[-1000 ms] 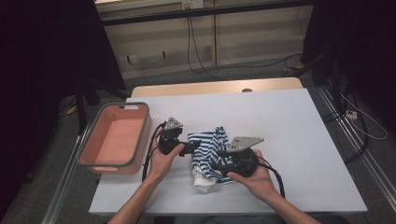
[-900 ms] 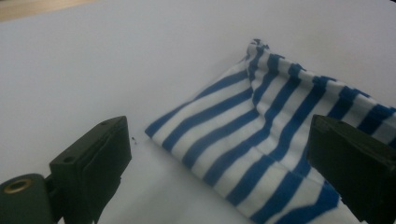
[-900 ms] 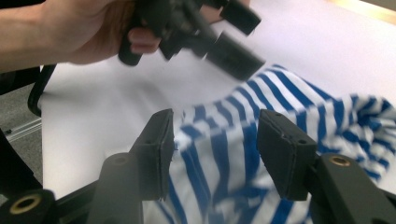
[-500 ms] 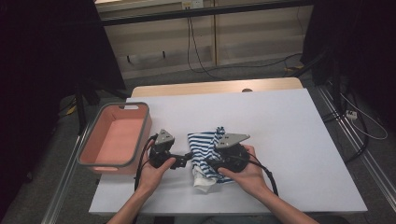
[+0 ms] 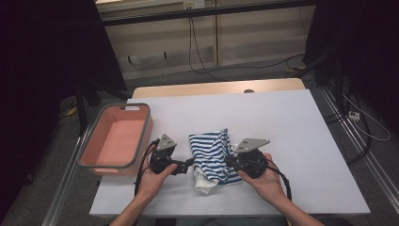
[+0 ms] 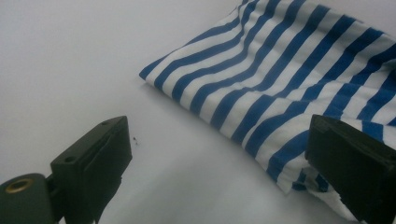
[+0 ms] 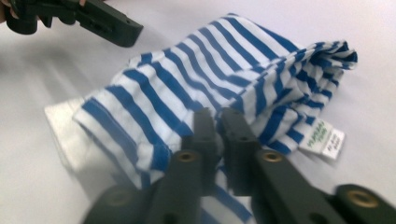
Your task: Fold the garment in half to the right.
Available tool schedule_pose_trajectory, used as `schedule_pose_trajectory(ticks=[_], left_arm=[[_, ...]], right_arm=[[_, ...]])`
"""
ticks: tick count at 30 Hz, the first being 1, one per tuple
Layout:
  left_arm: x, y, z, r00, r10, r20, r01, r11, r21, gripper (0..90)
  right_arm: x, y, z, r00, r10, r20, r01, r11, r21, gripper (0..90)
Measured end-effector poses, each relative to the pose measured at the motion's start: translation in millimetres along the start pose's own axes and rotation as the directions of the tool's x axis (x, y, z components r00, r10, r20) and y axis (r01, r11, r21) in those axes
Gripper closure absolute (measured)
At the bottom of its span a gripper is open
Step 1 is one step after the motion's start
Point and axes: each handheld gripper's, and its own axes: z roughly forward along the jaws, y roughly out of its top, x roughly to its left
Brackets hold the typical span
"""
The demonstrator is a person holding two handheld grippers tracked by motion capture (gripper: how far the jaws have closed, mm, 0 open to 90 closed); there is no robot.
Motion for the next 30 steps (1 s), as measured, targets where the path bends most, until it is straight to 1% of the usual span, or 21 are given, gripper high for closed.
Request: schedule_pose_trajectory(ticks=[1, 2, 7, 8, 10, 12, 13, 14, 16, 17, 18, 21, 22, 23, 24, 26, 27, 28, 30], left_arm=[[0.4, -0.6, -0.1, 1.0000, 0.000, -0.003, 0.000, 1.0000, -0.001, 7.3], [0.8, -1.6, 0.5, 1.0000, -0.009, -0.002, 0.008, 1.0000, -0.004, 7.3], [3.1, -2.7, 0.6, 0.9999, -0.010, -0.005, 0.010, 1.0000, -0.001, 7.4], [3.5, -2.7, 0.8, 0.9999, -0.004, -0.010, 0.004, 1.0000, 0.000, 7.4], [3.7, -3.3, 1.6, 0.9999, -0.010, -0.009, 0.010, 0.9999, 0.003, 7.4], [3.9, -4.0, 1.4, 0.9999, -0.008, -0.008, 0.008, 0.9999, 0.007, 7.4], [4.4, -4.3, 1.5, 1.0000, -0.006, -0.007, 0.007, 0.9999, 0.008, 7.4], [4.5, -4.5, 1.8, 0.9999, -0.010, -0.008, 0.010, 0.9999, 0.010, 7.4], [5.5, -4.7, 2.9, 0.9999, -0.009, -0.011, 0.009, 0.9999, 0.011, 7.4], [5.7, -5.0, 3.8, 0.9998, -0.017, -0.012, 0.017, 0.9998, 0.008, 7.4], [6.0, -5.1, 3.9, 0.9997, -0.019, -0.012, 0.019, 0.9998, 0.011, 7.4], [6.8, -6.3, 4.0, 0.9998, -0.018, -0.012, 0.018, 0.9998, 0.007, 7.4], [7.3, -6.8, 4.0, 0.9998, -0.015, -0.010, 0.015, 0.9998, 0.011, 7.4], [7.9, -7.4, 4.1, 0.9999, -0.011, -0.009, 0.011, 0.9998, 0.016, 7.4], [7.9, -8.3, 4.9, 0.9998, -0.017, -0.008, 0.017, 0.9998, 0.012, 7.4], [8.2, -9.7, 5.2, 0.9999, -0.014, 0.000, 0.014, 0.9997, 0.020, 7.4], [7.8, -10.5, 5.6, 0.9999, -0.015, 0.000, 0.015, 0.9997, 0.018, 7.4], [7.2, -11.2, 5.6, 0.9999, -0.015, 0.002, 0.015, 0.9997, 0.021, 7.4], [6.8, -11.5, 4.8, 1.0000, -0.007, 0.004, 0.007, 0.9997, 0.022, 7.4]], right_arm=[[-2.3, -3.1, -1.6, 1.0000, 0.007, 0.001, -0.007, 1.000, 0.001, 87.8], [-3.9, -5.0, -2.0, 0.9999, 0.012, 0.000, -0.012, 1.000, 0.004, 88.0], [-11.0, -19.5, -2.3, 0.9995, 0.031, 0.007, -0.031, 0.999, 0.035, 87.4], [-12.1, -21.5, -1.8, 0.9995, 0.029, 0.007, -0.029, 0.999, 0.039, 87.4], [-13.1, -23.6, -0.8, 0.9996, 0.028, 0.007, -0.028, 0.998, 0.050, 87.4], [-13.3, -26.5, -0.2, 0.9998, 0.016, 0.010, -0.017, 0.997, 0.074, 87.7], [-13.8, -29.2, -0.5, 0.9997, 0.008, 0.022, -0.010, 0.996, 0.090, 88.1], [-15.1, -31.6, -1.2, 0.9996, 0.010, 0.027, -0.013, 0.995, 0.096, 88.3], [-17.5, -35.6, -1.9, 0.9993, 0.021, 0.032, -0.024, 0.995, 0.101, 88.8], [-18.8, -37.2, -2.0, 0.9990, 0.023, 0.038, -0.027, 0.995, 0.100, 88.8], [-20.5, -38.2, -1.8, 0.9990, 0.031, 0.033, -0.034, 0.994, 0.104, 88.9], [-22.1, -39.7, 1.5, 0.9991, 0.024, 0.036, -0.028, 0.994, 0.110, 87.9], [-22.2, -40.5, 2.6, 0.9991, 0.023, 0.036, -0.027, 0.994, 0.106, 86.8], [-22.8, -41.0, 3.2, 0.9990, 0.026, 0.037, -0.030, 0.995, 0.097, 82.5], [-23.7, -41.1, 3.4, 0.9988, 0.032, 0.037, -0.035, 0.995, 0.093, 78.1], [-25.1, -41.3, 3.8, 0.9987, 0.039, 0.031, -0.042, 0.995, 0.087, 75.8], [-25.3, -41.4, 3.9, 0.9987, 0.042, 0.028, -0.044, 0.995, 0.086, 73.0], [-25.2, -40.9, 3.8, 0.9988, 0.042, 0.026, -0.044, 0.995, 0.084, 66.8], [-24.9, -38.4, 2.1, 0.9990, 0.039, 0.022, -0.040, 0.997, 0.065, 58.6]])
